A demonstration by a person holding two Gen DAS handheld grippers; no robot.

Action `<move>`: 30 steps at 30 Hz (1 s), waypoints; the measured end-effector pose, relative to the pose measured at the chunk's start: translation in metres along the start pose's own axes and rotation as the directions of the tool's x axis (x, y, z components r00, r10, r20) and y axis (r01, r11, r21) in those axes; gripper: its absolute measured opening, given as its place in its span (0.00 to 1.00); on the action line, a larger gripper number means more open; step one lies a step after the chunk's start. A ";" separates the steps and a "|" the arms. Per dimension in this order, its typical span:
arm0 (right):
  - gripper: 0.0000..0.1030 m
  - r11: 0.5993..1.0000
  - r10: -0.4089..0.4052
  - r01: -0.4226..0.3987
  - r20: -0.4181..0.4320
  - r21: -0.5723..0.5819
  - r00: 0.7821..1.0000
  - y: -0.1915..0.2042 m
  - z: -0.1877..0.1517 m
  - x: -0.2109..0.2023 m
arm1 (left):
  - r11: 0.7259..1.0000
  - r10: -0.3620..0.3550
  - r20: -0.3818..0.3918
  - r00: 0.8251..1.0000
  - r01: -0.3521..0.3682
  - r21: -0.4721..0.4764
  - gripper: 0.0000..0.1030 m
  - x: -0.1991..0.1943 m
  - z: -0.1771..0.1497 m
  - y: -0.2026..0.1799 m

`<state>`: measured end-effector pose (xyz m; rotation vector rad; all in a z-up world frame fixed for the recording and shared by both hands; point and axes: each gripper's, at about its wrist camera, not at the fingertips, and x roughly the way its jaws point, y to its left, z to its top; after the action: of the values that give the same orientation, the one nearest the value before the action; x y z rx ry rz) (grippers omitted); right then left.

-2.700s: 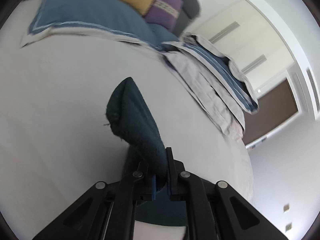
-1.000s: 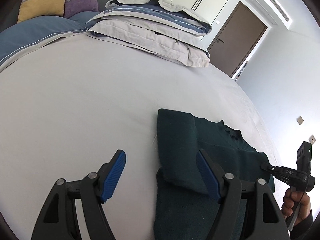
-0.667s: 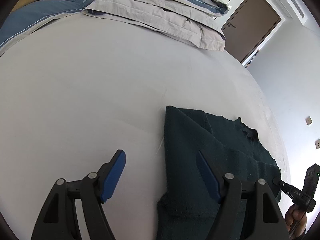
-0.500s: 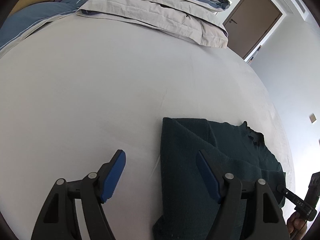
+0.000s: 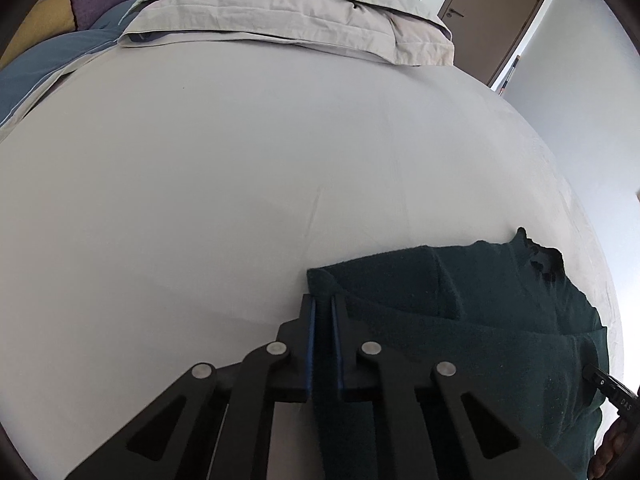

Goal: Fold small clothes

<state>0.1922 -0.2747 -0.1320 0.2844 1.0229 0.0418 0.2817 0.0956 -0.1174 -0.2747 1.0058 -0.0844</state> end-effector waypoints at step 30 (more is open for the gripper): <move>0.06 0.996 0.055 -0.055 -0.005 0.073 0.998 -0.006 -0.025 -0.009 | 0.982 -0.005 -0.042 0.999 0.013 0.189 0.13 -0.055 -0.080 -0.015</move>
<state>0.1654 -0.2764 -0.1380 0.3796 1.0248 0.0553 0.1854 0.0772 -0.1091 -0.1039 1.0298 -0.1937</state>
